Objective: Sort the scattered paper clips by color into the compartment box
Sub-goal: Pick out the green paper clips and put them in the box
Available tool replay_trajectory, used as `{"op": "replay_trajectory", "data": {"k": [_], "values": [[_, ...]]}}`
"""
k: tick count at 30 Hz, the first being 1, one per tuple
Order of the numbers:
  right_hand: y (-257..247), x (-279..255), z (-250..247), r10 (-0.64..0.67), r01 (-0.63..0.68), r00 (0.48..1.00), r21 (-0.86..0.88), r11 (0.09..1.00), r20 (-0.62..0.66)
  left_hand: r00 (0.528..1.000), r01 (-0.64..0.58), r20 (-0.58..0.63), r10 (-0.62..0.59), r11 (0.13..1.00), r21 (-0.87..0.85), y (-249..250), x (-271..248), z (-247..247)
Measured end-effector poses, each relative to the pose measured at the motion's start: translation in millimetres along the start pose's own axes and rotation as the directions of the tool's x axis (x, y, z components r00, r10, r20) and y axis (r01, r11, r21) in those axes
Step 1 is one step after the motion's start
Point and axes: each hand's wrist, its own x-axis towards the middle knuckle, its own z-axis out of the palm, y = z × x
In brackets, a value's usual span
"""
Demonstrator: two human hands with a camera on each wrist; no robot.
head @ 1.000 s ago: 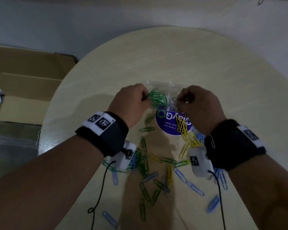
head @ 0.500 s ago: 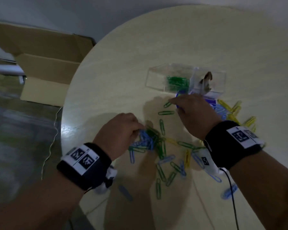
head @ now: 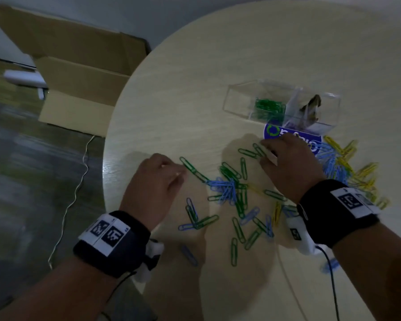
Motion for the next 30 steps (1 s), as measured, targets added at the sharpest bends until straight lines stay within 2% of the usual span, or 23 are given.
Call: {"op": "replay_trajectory", "data": {"k": [2,4,8,13,21,26,28,30], "values": [[-1.3,4.3,-0.6,0.091,-0.091,0.996,0.016,0.996,0.026,0.992,0.122,-0.031,-0.122,0.993,0.009,3.1,13.9,-2.0],[-5.8,9.1,0.7,0.095,-0.094,0.993,-0.011,0.995,0.071,0.993,0.121,-0.018,-0.121,0.992,0.034,6.5,26.2,-1.5],[-16.7,7.3,3.2,0.069,-0.072,0.992,0.027,0.997,0.107,0.994,-0.073,0.089,0.062,0.989,0.128,7.3,39.3,-0.1],[-18.9,3.8,6.3,0.085,-0.093,0.991,0.075,0.993,0.102,0.94,-0.318,0.194,0.281,0.929,0.192,-5.5,42.5,-12.3],[-19.2,1.1,8.6,0.133,-0.151,0.981,0.128,0.98,0.138,0.953,-0.237,0.237,0.189,0.952,0.193,-11.8,53.2,-23.4],[-7.7,-14.4,3.7,0.2,-0.221,0.973,0.208,0.953,0.117,0.987,-0.152,0.053,0.152,0.988,-0.007,17.6,61.4,-16.7],[-5.1,-18.2,1.8,0.237,-0.253,0.966,0.194,0.948,0.101,0.985,-0.168,0.031,0.17,0.984,-0.065,38.4,65.3,-7.0],[-2.8,-20.7,2.0,0.242,-0.252,0.968,0.187,0.95,0.071,0.962,-0.251,0.106,0.253,0.967,-0.033,52.3,66.7,4.7]]}}
